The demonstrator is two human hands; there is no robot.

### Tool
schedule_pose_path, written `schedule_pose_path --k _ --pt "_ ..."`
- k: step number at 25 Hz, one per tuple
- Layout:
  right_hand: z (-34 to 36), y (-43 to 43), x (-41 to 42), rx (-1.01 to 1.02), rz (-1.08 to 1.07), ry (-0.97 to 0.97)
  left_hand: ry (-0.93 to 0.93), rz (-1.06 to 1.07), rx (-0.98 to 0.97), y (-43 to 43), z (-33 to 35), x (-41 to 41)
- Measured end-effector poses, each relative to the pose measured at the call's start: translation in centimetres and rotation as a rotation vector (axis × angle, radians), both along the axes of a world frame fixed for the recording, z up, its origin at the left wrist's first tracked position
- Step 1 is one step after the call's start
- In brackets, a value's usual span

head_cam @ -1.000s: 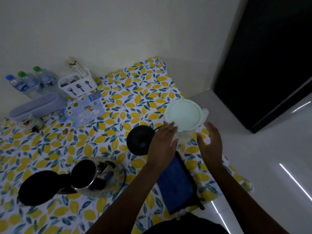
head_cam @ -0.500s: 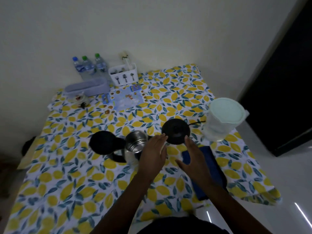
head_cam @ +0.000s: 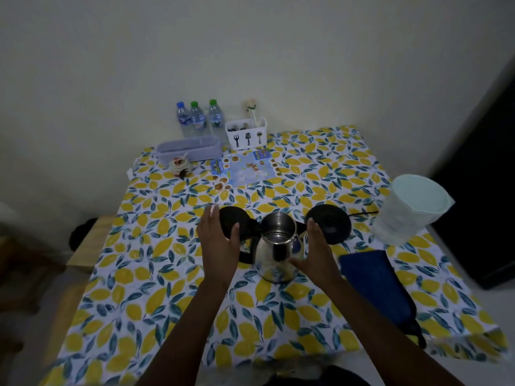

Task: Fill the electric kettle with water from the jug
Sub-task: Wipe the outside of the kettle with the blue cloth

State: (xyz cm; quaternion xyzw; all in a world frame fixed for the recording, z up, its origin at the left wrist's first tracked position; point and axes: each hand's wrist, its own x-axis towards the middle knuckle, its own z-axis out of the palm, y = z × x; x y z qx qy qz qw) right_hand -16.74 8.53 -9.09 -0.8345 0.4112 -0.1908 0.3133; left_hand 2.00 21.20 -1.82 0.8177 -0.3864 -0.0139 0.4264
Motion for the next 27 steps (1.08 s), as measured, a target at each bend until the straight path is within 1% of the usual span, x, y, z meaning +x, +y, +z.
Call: schedule_pose_path --k 1,2,3,4,6,8,11,13,15,17,20,24,27 --pt "0.1 -0.2 0.2 0.023 -0.015 -0.003 0.156 0.001 -0.015 0.1 0.0 -0.1" --pt "0.1 -0.4 0.2 0.051 -0.018 -0.004 0.256 -0.021 -0.032 0.2 0.1 -0.2" --pt "0.1 -0.6 0.2 0.078 -0.015 -0.004 0.294 -0.061 -0.053 0.2 0.3 -0.4" --pt "0.0 -0.8 0.1 0.103 -0.010 -0.006 0.291 -0.111 -0.080 0.1 0.6 -0.5" --pt "-0.2 -1.0 0.0 0.159 -0.001 -0.035 0.238 -0.227 -0.115 -0.8 1.6 -0.7" --pt "-0.3 -1.3 -0.2 0.212 0.011 -0.062 0.148 -0.368 -0.077 -2.6 1.9 -1.0" --pt "-0.8 -1.5 -0.5 0.265 0.011 -0.082 -0.010 -0.558 0.084 -5.5 1.6 -2.2" --pt "-0.8 -1.5 -0.7 0.271 0.012 -0.093 -0.109 -0.622 0.204 -6.9 0.9 -3.0" --pt "-0.9 -1.7 -0.8 0.285 0.016 -0.100 -0.173 -0.640 0.279 -7.7 -0.2 -3.5" --pt "-0.8 -1.8 -0.9 0.318 0.019 -0.117 -0.157 -0.612 0.290 -8.0 -1.3 -3.6" --pt "-1.5 -1.8 -0.9 0.286 0.025 -0.116 -0.160 -0.544 0.336 -8.0 -2.2 -3.6" --pt "-1.4 -1.8 -0.9 0.289 0.030 -0.126 -0.237 -0.544 0.437 -8.3 -2.3 -4.0" --pt "-1.5 -2.0 -1.1 0.267 0.069 -0.129 -0.290 -0.547 0.459 -8.4 -2.0 -4.2"
